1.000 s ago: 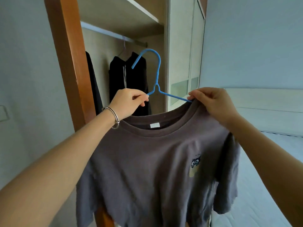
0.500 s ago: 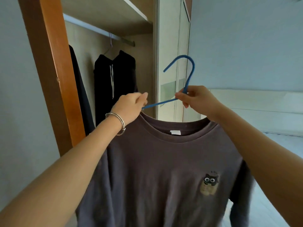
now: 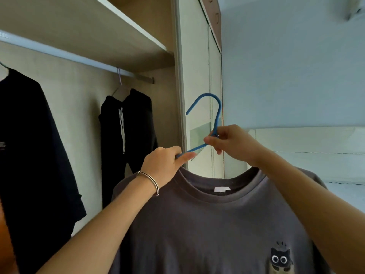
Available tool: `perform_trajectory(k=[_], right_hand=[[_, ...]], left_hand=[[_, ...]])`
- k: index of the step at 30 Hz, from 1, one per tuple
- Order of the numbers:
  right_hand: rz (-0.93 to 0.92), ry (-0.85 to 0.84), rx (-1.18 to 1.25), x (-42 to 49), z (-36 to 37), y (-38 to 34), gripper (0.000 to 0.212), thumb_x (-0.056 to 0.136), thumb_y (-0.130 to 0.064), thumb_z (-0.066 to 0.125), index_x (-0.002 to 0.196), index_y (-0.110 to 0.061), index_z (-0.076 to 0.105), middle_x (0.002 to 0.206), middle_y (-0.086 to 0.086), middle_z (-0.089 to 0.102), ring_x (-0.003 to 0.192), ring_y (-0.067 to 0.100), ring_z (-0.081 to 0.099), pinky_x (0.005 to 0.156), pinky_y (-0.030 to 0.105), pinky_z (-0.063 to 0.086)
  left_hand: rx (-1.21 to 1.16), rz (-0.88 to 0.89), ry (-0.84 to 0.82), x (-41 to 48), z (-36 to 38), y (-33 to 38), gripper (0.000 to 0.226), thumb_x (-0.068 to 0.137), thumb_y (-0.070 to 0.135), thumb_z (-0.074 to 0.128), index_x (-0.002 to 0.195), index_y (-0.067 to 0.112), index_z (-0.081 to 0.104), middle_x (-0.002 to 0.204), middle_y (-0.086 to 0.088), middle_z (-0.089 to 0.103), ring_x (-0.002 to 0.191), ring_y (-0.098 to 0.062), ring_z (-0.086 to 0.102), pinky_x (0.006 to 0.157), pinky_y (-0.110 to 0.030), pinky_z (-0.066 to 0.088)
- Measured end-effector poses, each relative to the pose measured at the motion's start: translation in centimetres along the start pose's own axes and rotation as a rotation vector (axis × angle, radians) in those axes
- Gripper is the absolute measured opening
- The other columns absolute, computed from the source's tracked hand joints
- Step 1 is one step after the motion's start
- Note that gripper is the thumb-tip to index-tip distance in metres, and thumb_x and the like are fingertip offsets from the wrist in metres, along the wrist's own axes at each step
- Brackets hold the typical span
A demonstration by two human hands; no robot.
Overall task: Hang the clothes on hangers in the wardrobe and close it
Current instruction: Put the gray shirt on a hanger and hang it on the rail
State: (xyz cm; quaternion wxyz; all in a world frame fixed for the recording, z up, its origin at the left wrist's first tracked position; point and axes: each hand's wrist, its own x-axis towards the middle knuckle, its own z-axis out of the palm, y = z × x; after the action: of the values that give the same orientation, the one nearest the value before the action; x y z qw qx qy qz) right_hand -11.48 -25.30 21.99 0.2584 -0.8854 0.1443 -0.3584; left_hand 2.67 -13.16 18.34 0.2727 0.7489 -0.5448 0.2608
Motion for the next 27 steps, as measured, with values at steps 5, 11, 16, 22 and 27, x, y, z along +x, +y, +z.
perform_trajectory(k=[5,11,16,22,27], right_hand=[[0.021,-0.17,0.041,6.5,-0.2,2.5,0.03,0.091,-0.038,0.05,0.091,-0.011,0.064,0.069,-0.004,0.064,0.059,0.008,0.051,0.063,0.018,0.045],[0.005,-0.247,-0.161,12.2,-1.7,7.8,0.04,0.086,-0.057,0.042,0.097,-0.024,0.063,0.092,-0.006,0.068,0.088,0.013,0.061,0.083,0.026,0.046],[-0.08,-0.308,-0.247,15.2,-0.1,9.1,0.042,0.088,-0.045,0.052,0.072,-0.007,0.06,0.066,-0.001,0.051,0.061,0.009,0.045,0.062,0.021,0.036],[-0.188,-0.35,-0.105,18.6,4.8,4.7,0.035,0.091,-0.038,0.052,0.086,-0.009,0.071,0.087,0.015,0.07,0.084,0.028,0.065,0.08,0.037,0.051],[-0.151,-0.412,0.219,22.4,9.0,1.2,0.028,0.089,-0.03,0.057,0.094,-0.008,0.073,0.096,0.012,0.074,0.092,0.027,0.07,0.091,0.04,0.054]], left_hand=[[0.048,0.171,0.061,5.0,1.8,-3.0,0.056,0.086,0.057,0.036,0.094,0.009,0.063,0.057,0.007,0.046,0.049,-0.014,0.05,0.045,-0.014,0.029],[0.039,0.044,0.261,9.0,1.4,-10.0,0.056,0.083,0.051,0.032,0.082,0.005,0.065,0.056,-0.01,0.064,0.048,-0.021,0.057,0.047,-0.036,0.045],[0.083,-0.162,0.298,11.1,-0.9,-15.1,0.029,0.092,0.026,0.049,0.084,0.001,0.061,0.051,-0.003,0.051,0.046,-0.013,0.046,0.049,-0.021,0.031],[0.107,-0.322,0.48,12.8,-2.0,-20.4,0.029,0.094,0.025,0.048,0.092,0.0,0.064,0.08,-0.015,0.066,0.075,-0.032,0.058,0.071,-0.037,0.044],[0.18,-0.425,0.558,13.3,-3.3,-24.3,0.037,0.09,0.018,0.053,0.123,0.001,0.053,0.129,-0.018,0.054,0.124,-0.034,0.046,0.108,-0.04,0.032]])
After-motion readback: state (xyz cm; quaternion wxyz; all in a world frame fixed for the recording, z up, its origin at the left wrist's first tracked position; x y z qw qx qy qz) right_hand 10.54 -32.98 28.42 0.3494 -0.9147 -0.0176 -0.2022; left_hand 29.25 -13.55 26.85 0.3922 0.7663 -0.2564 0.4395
